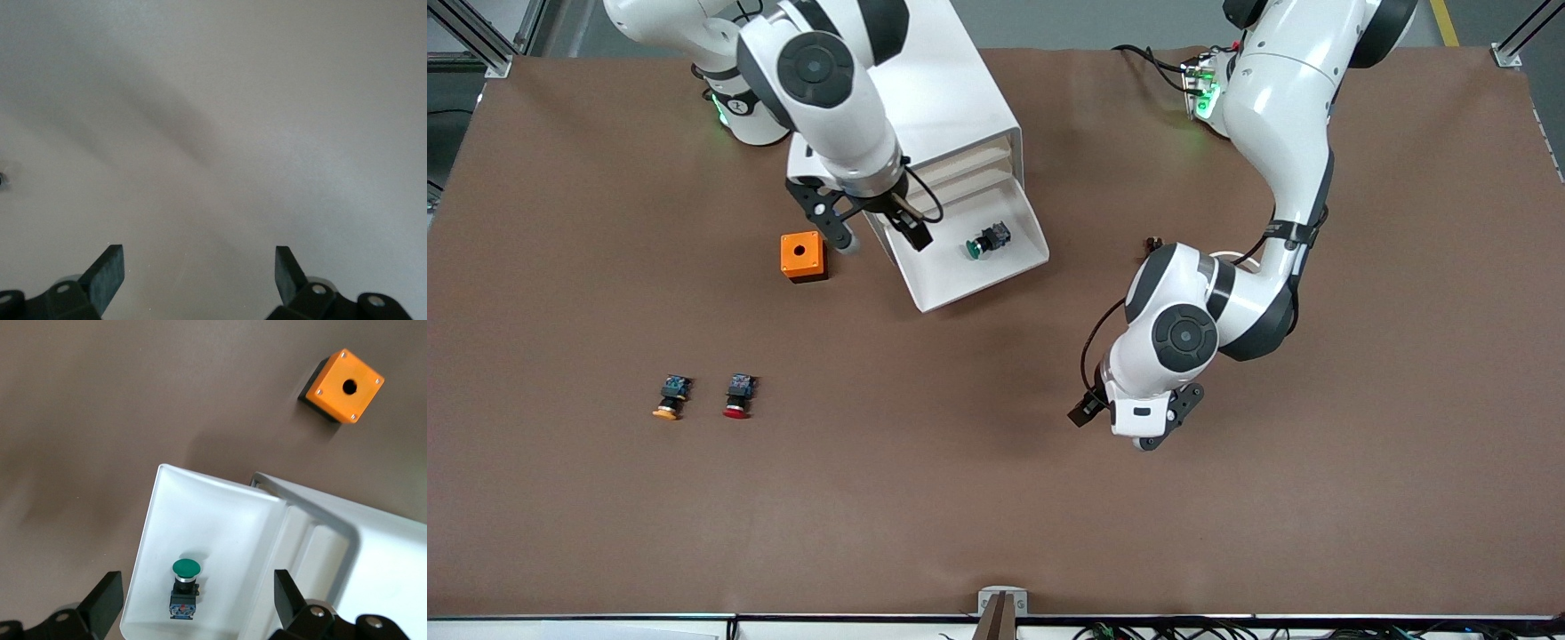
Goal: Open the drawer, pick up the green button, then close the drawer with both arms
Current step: 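Lower the right gripper into the open drawer above the green button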
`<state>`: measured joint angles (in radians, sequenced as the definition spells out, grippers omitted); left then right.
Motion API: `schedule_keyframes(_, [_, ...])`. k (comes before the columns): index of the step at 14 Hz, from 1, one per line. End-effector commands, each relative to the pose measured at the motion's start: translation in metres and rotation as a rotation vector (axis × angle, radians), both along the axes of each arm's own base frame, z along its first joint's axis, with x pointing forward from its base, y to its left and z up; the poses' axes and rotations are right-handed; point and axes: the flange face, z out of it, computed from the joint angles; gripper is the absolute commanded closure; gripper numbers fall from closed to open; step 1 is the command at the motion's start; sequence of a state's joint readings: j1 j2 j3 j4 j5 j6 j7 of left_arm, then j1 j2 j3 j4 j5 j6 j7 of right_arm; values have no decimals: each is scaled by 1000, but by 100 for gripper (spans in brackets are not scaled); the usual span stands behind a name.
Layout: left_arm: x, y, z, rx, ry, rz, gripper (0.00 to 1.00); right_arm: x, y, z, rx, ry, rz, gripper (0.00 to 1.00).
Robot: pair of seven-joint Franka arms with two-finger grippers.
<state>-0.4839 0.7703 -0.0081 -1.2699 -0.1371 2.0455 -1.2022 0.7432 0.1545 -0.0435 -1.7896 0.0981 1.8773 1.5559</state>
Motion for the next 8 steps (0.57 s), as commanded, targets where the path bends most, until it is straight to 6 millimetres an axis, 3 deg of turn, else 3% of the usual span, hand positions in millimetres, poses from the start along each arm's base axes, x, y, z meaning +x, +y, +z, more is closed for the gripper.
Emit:
schedule_keyframes(1, [-3, -2, 0, 25, -18, 5, 1, -8, 21, -16, -23, -24, -29, 0])
schedule_keyframes(8, [-8, 5, -12, 40, 11, 11, 1, -25, 60, -52, -60, -72, -38, 0])
